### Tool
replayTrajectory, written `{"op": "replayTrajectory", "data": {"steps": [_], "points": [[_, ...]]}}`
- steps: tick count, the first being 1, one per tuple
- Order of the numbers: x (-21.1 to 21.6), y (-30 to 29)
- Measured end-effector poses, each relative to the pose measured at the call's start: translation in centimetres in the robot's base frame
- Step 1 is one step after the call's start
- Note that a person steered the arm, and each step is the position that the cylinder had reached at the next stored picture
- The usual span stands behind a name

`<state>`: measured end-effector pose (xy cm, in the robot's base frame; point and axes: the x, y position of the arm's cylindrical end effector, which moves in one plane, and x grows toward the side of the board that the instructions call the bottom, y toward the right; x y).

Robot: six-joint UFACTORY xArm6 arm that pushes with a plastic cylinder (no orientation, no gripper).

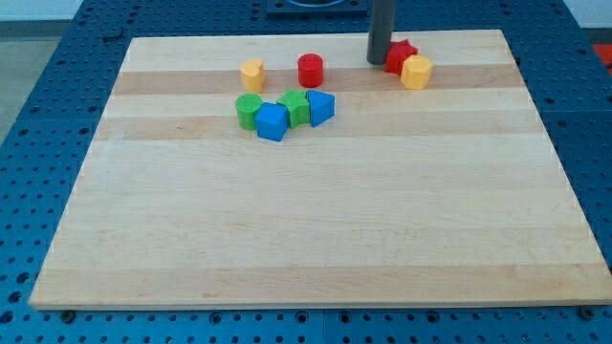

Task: Move your arm towards the yellow hexagon

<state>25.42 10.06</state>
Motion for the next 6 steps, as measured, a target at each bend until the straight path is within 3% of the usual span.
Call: {"op": "replayTrajectory", "data": {"steps": [1, 2, 3, 4, 6], "points": [[0.0, 0.6], [1.5, -3.5], [5.1, -5.0], [8.1, -2.6], [8.6, 1.7]]}}
